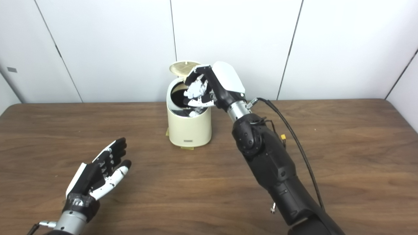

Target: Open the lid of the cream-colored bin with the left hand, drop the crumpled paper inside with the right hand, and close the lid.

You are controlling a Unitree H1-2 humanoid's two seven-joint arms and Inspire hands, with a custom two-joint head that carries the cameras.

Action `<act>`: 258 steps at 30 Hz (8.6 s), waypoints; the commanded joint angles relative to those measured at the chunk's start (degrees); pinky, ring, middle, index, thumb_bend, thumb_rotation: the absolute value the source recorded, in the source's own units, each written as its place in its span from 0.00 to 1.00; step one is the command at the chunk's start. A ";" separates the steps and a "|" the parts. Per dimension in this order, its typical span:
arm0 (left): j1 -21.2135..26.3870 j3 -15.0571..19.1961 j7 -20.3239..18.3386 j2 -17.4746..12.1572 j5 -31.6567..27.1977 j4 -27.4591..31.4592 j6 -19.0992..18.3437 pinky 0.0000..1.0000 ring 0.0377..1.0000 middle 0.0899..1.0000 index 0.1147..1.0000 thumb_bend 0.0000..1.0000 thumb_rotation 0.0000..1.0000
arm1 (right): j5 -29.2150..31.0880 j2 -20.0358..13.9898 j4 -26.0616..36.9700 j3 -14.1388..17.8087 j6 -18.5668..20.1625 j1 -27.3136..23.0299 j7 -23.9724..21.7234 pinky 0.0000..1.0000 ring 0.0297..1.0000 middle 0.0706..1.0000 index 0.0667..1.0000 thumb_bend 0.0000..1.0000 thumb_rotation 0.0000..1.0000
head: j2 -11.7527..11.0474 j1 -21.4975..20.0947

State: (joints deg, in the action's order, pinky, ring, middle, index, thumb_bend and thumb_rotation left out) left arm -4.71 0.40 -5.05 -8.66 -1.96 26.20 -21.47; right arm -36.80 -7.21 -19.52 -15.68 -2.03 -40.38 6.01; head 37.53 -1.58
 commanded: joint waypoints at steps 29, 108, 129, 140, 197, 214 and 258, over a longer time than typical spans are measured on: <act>1.67 -0.57 0.25 1.60 0.13 0.40 1.50 1.00 0.95 0.93 0.95 0.45 0.29 | 3.34 -1.36 0.82 2.46 -2.12 0.55 1.04 0.45 0.48 0.54 0.52 0.63 0.07 | 0.23 -0.02; 40.94 1.79 4.84 -1.15 -12.90 -31.05 -5.43 1.00 1.00 0.99 0.95 0.45 0.76 | 39.72 1.46 25.89 19.66 11.94 33.41 -9.32 1.00 1.00 0.97 0.95 0.63 1.00 | -1.78 3.41; 51.29 -3.70 0.69 -2.81 -3.33 -38.41 -2.63 0.98 0.98 0.95 0.88 0.44 0.85 | 39.06 5.29 20.27 19.13 3.57 34.77 -6.59 1.00 0.94 0.95 0.94 0.65 1.00 | -4.41 2.86; 51.03 -15.26 0.59 -4.54 15.41 -35.60 0.35 1.00 0.98 0.87 0.75 0.42 1.00 | 41.41 6.79 19.01 18.98 2.87 34.09 -6.45 1.00 0.90 0.93 0.94 0.58 0.96 | -4.55 1.99; 41.75 -24.07 -4.46 -11.65 52.80 -29.79 18.73 0.85 0.93 0.86 0.68 0.52 1.00 | 33.91 8.56 22.93 20.93 2.36 34.24 2.60 0.93 0.84 0.81 0.87 0.49 0.89 | -0.63 1.77; 36.24 -23.29 -6.59 -12.25 53.15 -25.21 19.00 0.83 0.92 0.87 0.69 0.51 1.00 | 18.43 4.20 21.39 16.39 2.03 34.81 6.22 0.90 0.83 0.80 0.88 0.54 1.00 | 0.42 2.28; 35.26 -32.56 -21.02 -16.81 70.94 -26.70 19.61 0.97 0.99 0.93 0.64 0.53 1.00 | 17.54 4.72 22.51 16.28 2.59 34.35 6.30 0.88 0.81 0.80 0.89 0.57 1.00 | 1.37 2.03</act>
State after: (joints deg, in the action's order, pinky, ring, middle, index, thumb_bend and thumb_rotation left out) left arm 34.62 -30.93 -16.44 -22.69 71.35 2.95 -2.97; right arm -19.25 -2.53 1.18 0.16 1.97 -4.23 11.43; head 38.85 0.44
